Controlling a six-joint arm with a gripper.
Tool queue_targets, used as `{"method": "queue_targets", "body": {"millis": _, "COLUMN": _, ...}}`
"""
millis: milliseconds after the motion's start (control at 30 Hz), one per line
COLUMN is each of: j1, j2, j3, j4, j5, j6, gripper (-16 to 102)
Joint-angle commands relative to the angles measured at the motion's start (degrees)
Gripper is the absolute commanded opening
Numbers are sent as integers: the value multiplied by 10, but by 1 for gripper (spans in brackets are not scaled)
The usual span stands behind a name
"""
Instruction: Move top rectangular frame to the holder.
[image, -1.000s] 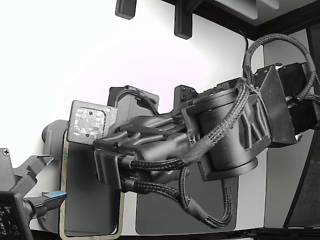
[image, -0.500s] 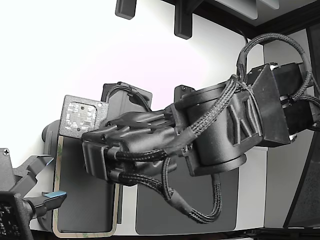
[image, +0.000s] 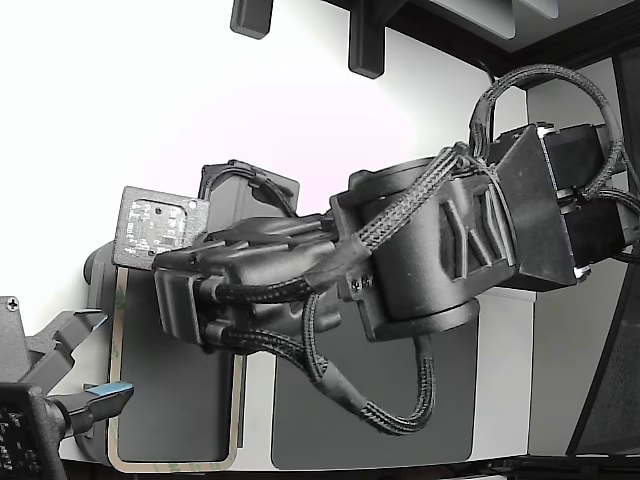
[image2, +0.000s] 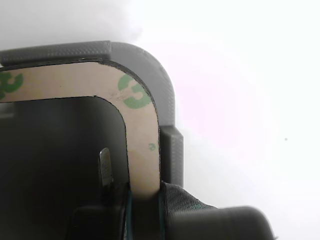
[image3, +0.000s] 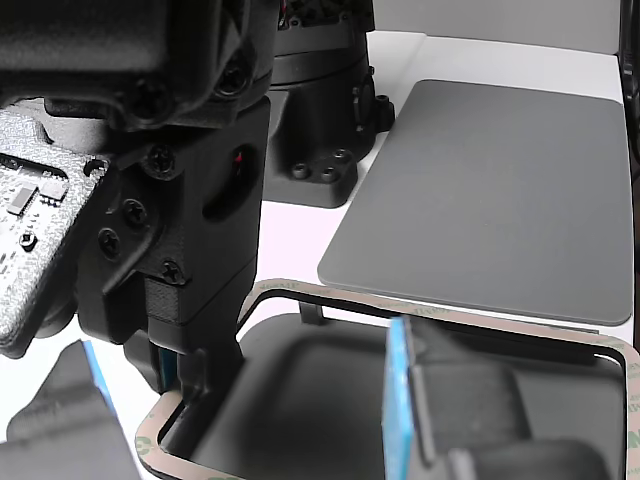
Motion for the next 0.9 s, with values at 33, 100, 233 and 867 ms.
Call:
{"method": "queue_targets", "body": {"millis": 33, "j1": -11, "j2": 10, "j3": -11, "j4": 4, "j5": -1, "j6": 0, "gripper": -10}}
{"method": "queue_targets", "body": {"millis": 100, "j1": -12, "j2": 6, "j3": -12, "j4": 4, "j5": -4, "j6": 0, "gripper": -10}}
{"method": "queue_targets", "body": {"millis": 233, "j1": -16, "j2": 0, "j3": -14, "j4": 4, "j5": -7, "j6": -4, "gripper": -10}}
{"method": "queue_targets", "body": {"millis": 867, "j1": -25, "j2": -15, "j3": -11, "j4": 1, "j5": -18, "j6": -15, "gripper": -10}}
